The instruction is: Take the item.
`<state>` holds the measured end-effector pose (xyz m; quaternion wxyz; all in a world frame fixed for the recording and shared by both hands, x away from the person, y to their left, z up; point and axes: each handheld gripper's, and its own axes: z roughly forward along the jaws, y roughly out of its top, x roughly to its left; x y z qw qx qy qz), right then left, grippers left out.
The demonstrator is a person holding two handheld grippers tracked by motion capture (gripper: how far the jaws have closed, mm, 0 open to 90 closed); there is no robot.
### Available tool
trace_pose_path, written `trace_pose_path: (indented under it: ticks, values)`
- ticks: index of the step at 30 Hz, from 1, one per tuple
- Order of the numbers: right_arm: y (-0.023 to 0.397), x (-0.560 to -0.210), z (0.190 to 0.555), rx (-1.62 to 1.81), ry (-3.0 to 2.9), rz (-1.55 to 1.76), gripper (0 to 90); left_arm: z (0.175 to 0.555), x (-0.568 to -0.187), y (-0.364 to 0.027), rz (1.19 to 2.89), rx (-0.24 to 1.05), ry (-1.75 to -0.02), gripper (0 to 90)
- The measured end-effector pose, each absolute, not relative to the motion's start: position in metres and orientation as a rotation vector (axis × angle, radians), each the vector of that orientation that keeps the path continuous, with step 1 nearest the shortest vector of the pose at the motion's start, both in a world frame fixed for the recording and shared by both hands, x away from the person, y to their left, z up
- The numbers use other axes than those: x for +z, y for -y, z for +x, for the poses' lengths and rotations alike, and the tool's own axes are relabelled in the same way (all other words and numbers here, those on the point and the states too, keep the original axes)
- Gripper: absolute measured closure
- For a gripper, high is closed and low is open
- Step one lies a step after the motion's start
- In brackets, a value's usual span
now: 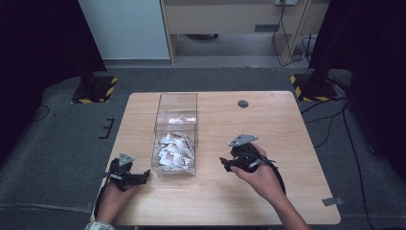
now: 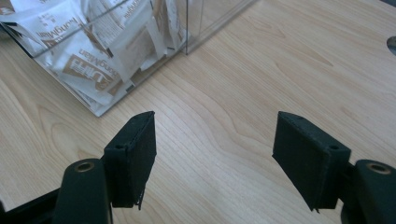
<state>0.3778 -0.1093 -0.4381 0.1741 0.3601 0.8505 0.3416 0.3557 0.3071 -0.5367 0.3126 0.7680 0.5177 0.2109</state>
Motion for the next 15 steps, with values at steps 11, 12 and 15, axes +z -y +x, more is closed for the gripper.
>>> trace_pose_path:
  ticks: [11,12,15]
  values:
    - [0.091,-0.428,0.38,1.001,-2.413,0.991,33.7,0.356,-0.537,-0.307,2.026,0.556,-1.366,0.0]
    - [0.09,-0.427,0.38,1.002,-2.413,0.987,34.3,0.356,-0.537,-0.307,2.026,0.556,-1.366,0.0]
    - [0.084,-0.425,0.38,1.015,-2.413,0.981,36.5,0.356,-0.537,-0.307,2.026,0.556,-1.366,0.0]
